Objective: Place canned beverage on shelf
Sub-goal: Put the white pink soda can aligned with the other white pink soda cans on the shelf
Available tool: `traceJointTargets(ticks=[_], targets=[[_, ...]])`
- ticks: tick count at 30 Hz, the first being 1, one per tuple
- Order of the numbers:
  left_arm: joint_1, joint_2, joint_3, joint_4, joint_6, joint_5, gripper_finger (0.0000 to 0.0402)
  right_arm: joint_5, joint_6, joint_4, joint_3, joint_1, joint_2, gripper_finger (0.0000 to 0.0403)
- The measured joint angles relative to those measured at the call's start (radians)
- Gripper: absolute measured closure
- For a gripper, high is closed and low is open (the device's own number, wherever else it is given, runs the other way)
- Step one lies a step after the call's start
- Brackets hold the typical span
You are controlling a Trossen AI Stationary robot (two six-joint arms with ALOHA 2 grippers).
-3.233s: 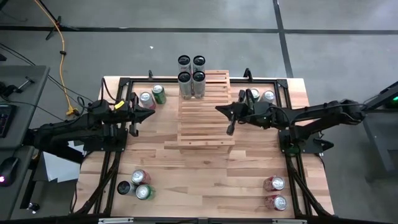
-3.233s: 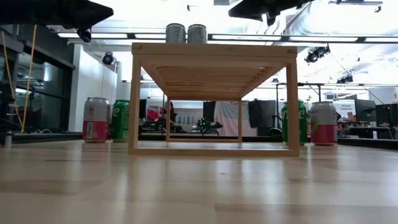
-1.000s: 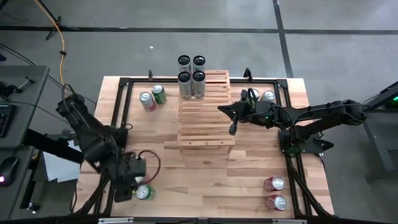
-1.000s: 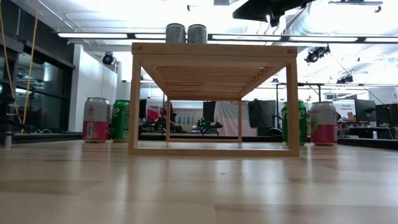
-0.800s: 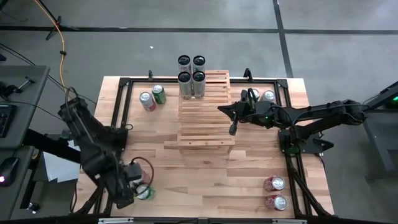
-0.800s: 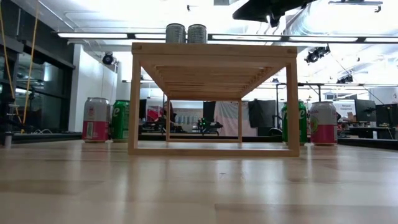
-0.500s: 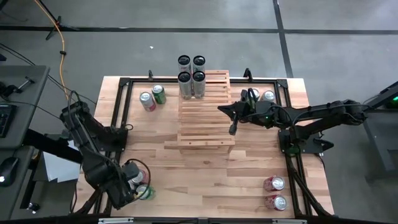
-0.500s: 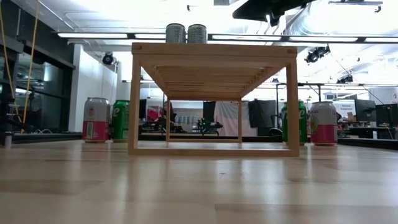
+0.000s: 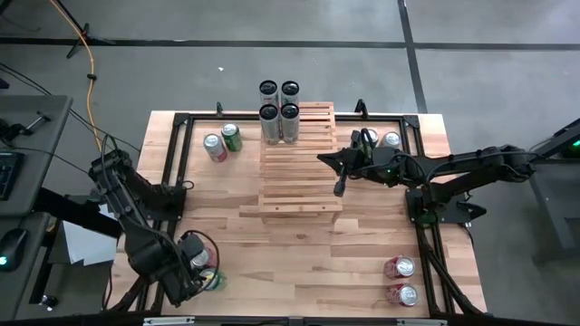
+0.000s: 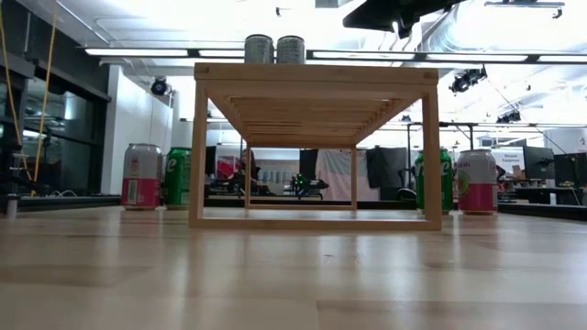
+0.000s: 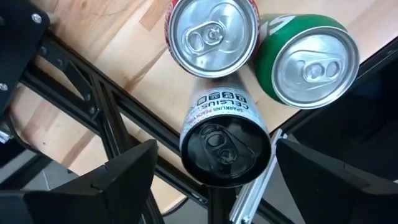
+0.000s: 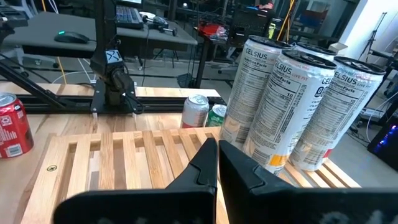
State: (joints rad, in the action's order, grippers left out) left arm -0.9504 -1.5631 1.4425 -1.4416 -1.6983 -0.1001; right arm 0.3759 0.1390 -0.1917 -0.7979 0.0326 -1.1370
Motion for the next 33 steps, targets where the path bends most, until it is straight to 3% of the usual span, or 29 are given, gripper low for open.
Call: traceJointTargets(ticks=[14,22,33], targets=[[-0.003,-0.004,-0.005,0.088,-0.045,0.001,0.008,0.0,0.0,0.023,0.0,0.0,0.0,0.0402],[-0.006,-0.071,-0.006,0.013,0.021,-0.109,0.008,0.0,0.0,0.022,0.0,0.0,0.0,0.0402],[0.005,-0.075,-0.006,-0.011,0.036,-0.095,0.008,0.0,0.0,0.015,0.0,0.0,0.0,0.0402]])
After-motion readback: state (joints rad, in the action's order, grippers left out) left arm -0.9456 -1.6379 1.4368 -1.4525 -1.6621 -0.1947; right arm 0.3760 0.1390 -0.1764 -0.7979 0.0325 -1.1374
